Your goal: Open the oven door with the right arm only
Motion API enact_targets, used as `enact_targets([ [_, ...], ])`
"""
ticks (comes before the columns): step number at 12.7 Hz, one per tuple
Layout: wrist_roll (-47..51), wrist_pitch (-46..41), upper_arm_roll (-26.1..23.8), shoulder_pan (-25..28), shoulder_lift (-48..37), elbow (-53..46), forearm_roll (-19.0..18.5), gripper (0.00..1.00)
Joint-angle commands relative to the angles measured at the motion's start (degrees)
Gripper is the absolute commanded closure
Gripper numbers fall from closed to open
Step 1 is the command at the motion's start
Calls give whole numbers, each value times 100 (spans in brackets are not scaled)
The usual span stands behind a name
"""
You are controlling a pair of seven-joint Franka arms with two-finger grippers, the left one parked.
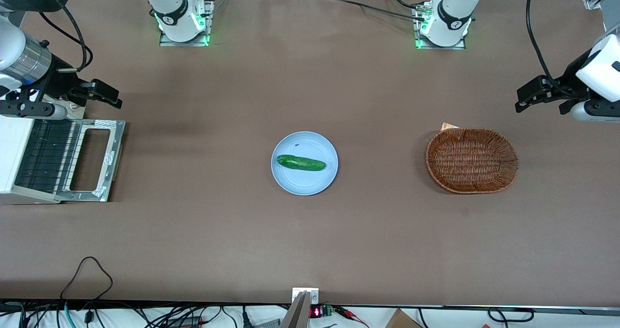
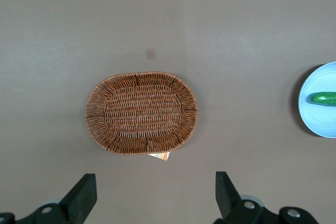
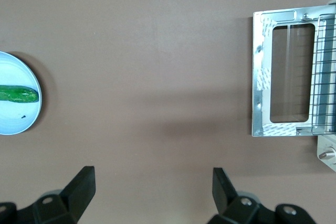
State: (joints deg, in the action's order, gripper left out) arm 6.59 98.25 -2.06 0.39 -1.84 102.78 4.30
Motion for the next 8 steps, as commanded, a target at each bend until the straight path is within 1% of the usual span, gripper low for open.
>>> enact_targets([
  [1, -78, 62, 74, 101, -88, 102, -52, 1],
  [2, -78, 62, 74, 119, -88, 102, -52, 1],
  [4, -70, 53, 135, 346, -97, 111, -61, 1],
  [8, -43, 10, 135, 356, -88, 120, -61, 1],
])
